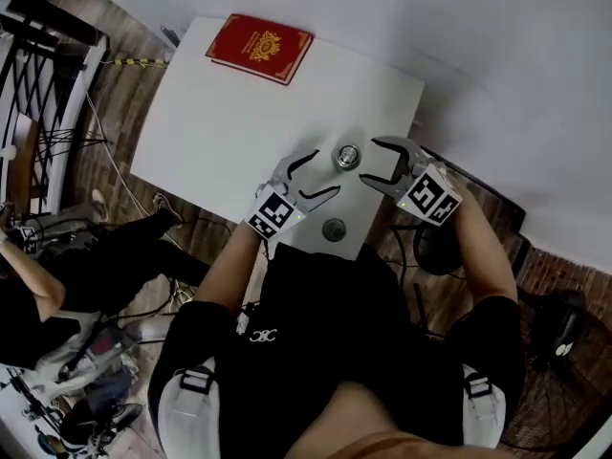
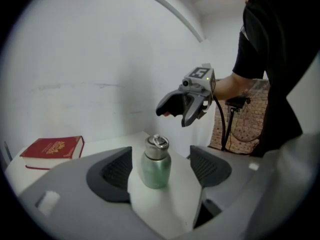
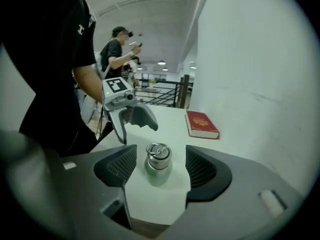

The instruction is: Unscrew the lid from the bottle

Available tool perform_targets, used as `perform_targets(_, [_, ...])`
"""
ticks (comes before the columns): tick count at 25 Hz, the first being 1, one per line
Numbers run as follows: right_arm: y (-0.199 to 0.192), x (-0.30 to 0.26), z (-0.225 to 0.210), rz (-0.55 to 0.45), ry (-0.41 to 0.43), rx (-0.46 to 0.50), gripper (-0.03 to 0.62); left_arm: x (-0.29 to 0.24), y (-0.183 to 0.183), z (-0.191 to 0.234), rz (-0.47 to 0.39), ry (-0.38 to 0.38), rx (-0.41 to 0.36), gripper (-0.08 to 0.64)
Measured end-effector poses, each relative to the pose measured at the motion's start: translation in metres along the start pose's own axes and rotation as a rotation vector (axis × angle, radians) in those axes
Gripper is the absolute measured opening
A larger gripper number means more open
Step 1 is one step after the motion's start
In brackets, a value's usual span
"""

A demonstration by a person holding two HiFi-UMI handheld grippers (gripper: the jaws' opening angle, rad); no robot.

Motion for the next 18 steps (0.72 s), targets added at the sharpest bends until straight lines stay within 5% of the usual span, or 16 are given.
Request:
perform_targets(5, [-0.003,-0.023,0.005,0.185,0.187,0.211,0.281,-0.02,-0.019,0.001,0.032,0.003,0.002,0.396])
perform_targets(12, [-0.008,-0.055,0.001,0.461,0.398,0.652,0.281,-0.049,-0.042,0.007,0.073,-0.043,-0.005,0.407])
perform_targets(18, [0.009,-0.066,0.004,0.534,0.56,0.738,0.28,-0.064,-0.04,0.005,0.075,-0.113,-0.023,0.416])
Point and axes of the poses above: the fingertips, and each gripper's own axes: x backward along the fingers, z to its left, y out of its top, the point moved 6 cm from there along x, backward along the fingers, and after that the axes turned 3 degrees about -z, right-handed, at the moved point
